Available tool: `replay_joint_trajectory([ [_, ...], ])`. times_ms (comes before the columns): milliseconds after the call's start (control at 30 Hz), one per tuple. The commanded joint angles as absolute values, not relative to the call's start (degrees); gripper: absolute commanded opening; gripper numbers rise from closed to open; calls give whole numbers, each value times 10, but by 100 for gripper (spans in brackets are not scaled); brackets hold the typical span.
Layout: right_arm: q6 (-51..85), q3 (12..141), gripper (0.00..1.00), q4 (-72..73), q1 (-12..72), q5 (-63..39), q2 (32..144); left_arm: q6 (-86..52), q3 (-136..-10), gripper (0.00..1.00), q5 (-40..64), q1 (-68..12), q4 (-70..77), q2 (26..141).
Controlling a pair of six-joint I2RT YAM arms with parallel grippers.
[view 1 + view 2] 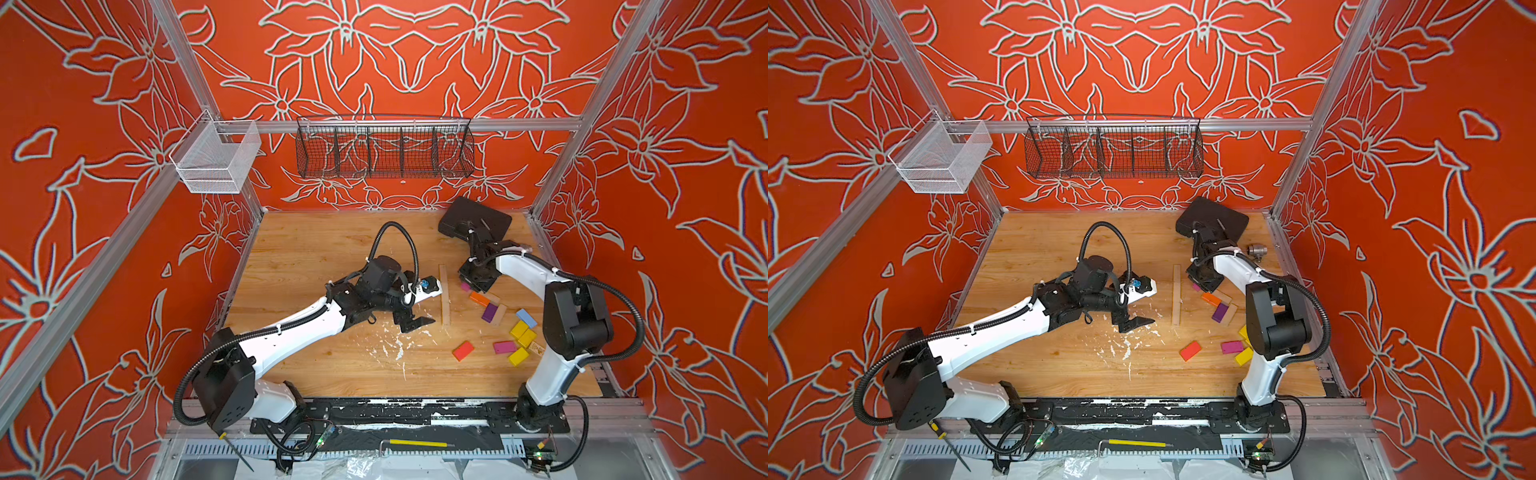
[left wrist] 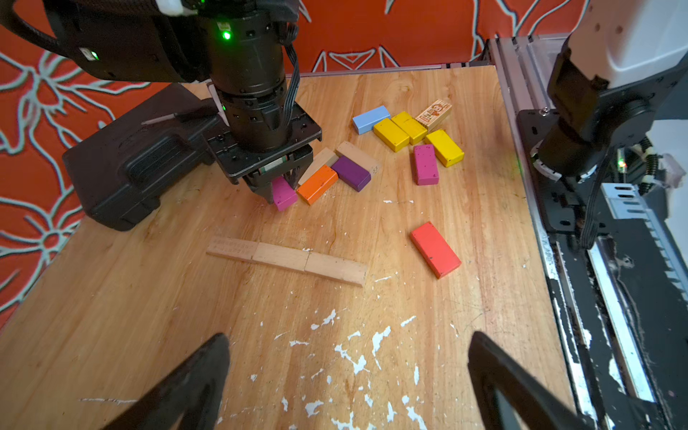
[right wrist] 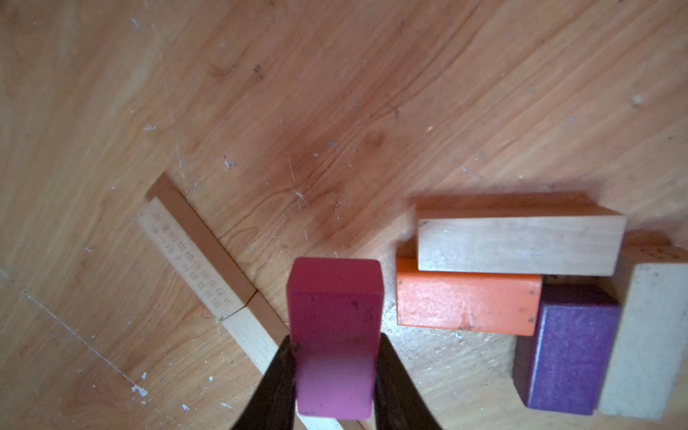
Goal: Assemble the letter k with building blocks
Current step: Assemble the building block at the center of the board.
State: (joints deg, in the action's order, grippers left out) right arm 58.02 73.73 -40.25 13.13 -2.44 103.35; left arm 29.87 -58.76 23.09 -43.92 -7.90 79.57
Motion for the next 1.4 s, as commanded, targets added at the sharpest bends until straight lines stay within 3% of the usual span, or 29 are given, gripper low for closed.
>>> replay_joint_trajectory([
  [0,625,766,27,-431,132,-17,1056,283,-584,97,203,-438,-52,777],
  [833,649,847,28,-420,148,-54,1159,280,-581,97,205,-436,-48,777],
  [1367,642,847,38,-413,149,-69,1166,276,-583,97,211,-436,-47,781],
])
